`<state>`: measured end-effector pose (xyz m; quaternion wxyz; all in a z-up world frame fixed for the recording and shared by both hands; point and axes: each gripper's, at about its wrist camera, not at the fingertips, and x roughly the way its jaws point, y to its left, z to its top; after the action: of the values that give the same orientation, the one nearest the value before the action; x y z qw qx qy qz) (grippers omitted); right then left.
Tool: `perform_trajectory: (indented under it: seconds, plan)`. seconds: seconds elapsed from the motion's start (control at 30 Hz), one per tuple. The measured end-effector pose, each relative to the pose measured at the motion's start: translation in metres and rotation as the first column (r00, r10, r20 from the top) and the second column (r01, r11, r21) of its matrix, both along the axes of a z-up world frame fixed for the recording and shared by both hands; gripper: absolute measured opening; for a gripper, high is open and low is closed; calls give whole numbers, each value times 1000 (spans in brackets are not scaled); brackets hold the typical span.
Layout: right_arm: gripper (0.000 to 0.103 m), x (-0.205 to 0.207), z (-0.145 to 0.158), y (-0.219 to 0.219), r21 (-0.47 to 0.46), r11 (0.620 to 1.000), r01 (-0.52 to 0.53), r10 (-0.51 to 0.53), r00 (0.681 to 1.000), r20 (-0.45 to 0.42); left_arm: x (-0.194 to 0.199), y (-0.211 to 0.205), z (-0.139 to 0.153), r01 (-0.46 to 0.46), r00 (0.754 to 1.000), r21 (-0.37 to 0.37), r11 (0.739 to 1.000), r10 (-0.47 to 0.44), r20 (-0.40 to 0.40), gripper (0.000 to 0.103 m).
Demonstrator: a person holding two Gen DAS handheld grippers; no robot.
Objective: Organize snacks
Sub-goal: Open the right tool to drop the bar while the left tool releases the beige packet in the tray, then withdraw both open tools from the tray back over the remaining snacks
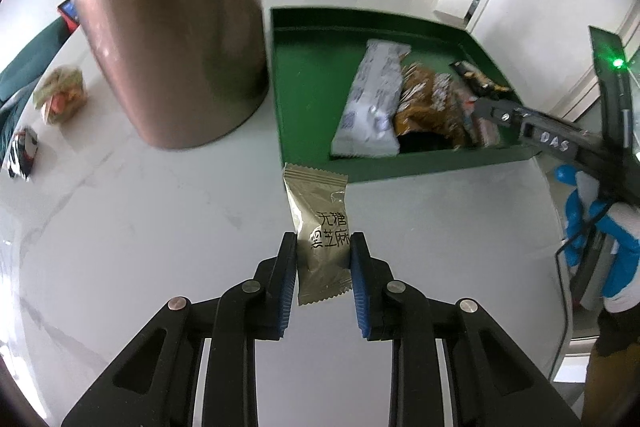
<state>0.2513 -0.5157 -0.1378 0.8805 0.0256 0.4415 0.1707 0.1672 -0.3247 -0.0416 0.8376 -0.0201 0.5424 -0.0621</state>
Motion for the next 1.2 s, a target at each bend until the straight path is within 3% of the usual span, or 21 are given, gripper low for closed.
perform_trajectory:
  seconds: [0.27, 0.6, 1.1, 1.17, 1.2]
  plan:
    - [14, -5, 7, -3, 10, 1000, 5, -5, 1000, 27, 43, -26, 17, 56, 995, 35, 998, -59, 81, 22]
    - [14, -13, 10, -4, 2, 1000, 13, -13, 999, 38, 96, -47, -6, 59, 995, 87, 994, -66, 81, 22]
    - [15, -50, 32, -4, -34, 998, 53, -51, 997, 58, 97, -43, -4, 60, 991, 104, 993, -71, 112, 26]
    - [20, -60, 38, -8, -45, 996, 74, -71, 995, 65, 93, -44, 0, 69, 989, 88, 994, -80, 125, 32]
    - [30, -68, 43, -11, -56, 994, 91, -87, 994, 70, 92, -44, 2, 72, 988, 81, 994, -82, 131, 34]
